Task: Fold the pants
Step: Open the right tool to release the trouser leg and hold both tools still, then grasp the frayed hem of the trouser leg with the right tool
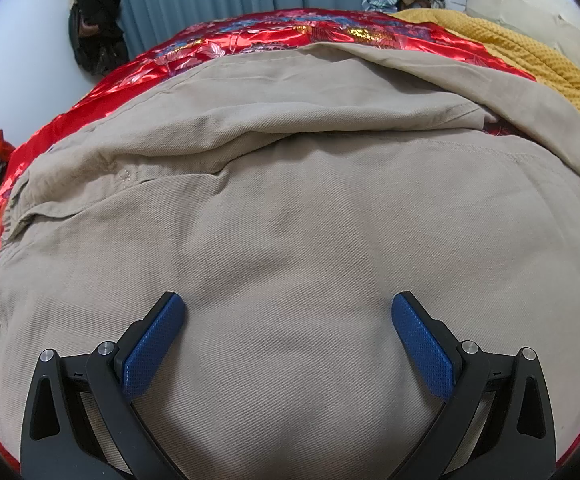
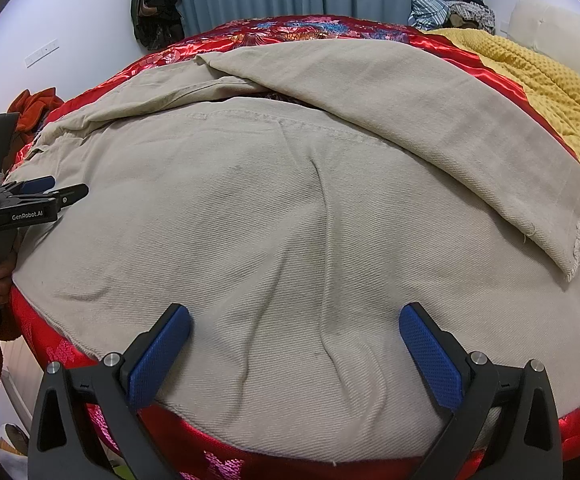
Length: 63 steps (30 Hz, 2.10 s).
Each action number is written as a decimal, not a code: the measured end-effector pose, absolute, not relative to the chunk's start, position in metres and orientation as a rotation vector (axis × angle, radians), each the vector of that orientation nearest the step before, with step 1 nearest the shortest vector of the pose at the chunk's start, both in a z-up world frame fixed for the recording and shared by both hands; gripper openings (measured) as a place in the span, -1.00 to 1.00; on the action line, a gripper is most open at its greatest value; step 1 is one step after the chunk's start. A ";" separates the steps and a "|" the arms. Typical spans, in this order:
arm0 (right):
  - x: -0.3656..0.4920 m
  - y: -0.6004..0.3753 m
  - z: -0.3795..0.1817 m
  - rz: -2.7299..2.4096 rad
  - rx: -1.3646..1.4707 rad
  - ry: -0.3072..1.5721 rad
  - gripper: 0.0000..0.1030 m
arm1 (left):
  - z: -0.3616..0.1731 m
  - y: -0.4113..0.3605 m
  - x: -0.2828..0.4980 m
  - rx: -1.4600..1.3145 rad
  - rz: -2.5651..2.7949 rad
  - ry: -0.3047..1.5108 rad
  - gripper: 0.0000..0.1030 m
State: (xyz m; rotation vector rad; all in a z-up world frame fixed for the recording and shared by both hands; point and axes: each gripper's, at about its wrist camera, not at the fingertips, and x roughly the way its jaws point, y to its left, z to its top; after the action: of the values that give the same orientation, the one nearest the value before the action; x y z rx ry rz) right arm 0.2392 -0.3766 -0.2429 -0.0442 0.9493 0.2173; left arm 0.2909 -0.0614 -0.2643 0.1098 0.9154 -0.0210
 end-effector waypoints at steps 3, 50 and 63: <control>0.239 -0.377 -0.243 0.217 -0.044 0.949 1.00 | -0.264 -0.061 0.291 0.110 -0.021 0.915 0.99; 0.254 -0.510 -0.219 0.128 0.831 0.734 0.64 | -0.249 -0.013 0.328 0.022 0.079 0.969 0.98; 0.304 -0.571 -0.209 -0.218 1.092 0.736 -0.91 | -0.239 -0.019 0.324 0.042 0.046 0.982 0.98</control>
State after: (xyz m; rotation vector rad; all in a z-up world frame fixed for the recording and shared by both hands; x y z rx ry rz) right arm 0.3043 -0.5713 -0.2085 1.0916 0.7360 -0.2178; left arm 0.3237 -0.0191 -0.2391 0.0421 0.9819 0.0461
